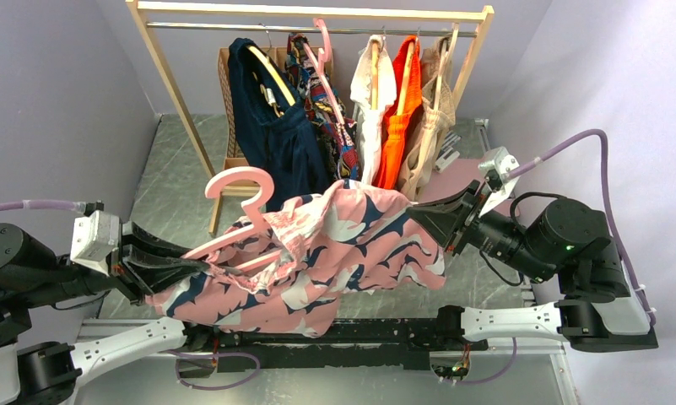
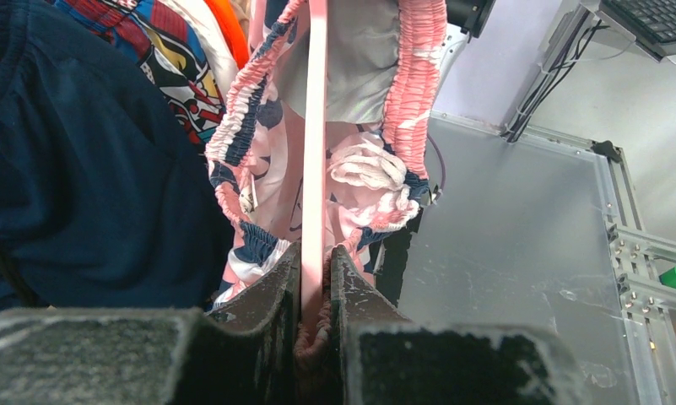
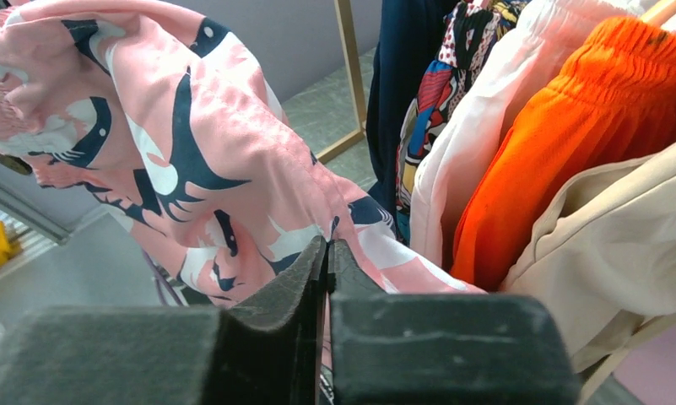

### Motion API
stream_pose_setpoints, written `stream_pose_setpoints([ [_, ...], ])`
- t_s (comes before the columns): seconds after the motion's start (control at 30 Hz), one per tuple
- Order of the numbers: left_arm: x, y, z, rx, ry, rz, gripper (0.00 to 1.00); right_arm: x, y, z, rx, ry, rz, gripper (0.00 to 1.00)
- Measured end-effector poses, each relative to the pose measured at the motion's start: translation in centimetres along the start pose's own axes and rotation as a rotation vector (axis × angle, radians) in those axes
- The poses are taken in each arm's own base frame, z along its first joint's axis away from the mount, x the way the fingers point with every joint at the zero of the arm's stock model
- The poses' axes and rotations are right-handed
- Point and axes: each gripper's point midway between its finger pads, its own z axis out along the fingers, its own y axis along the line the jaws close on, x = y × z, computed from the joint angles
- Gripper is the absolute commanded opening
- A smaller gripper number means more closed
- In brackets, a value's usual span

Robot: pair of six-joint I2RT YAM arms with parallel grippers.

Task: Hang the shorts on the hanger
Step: Hang the shorts on the hanger.

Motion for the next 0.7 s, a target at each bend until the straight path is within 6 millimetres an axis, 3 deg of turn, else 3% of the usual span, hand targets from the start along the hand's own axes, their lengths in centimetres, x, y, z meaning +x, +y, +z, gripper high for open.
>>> stream_pose_setpoints([
  [0.27, -0.3, 0.1, -0.7, -0.018, -0.025, 0.0, 0.07, 0.0, -0.8, -0.5, 0.036, -0.013, 0.024, 0.0],
  [0.57, -0.7, 0.4, -1.8, -0.053, -0.067, 0.001, 0.07, -0.2, -3.1, -3.8, 0.08, -0.075, 0.137, 0.0],
  [0.7, -0.9, 0.4, -1.8, -0.054, -0.074, 0.0, 0.07, 0.5, -3.5, -3.9, 0.109, -0.051, 0.174, 0.0],
])
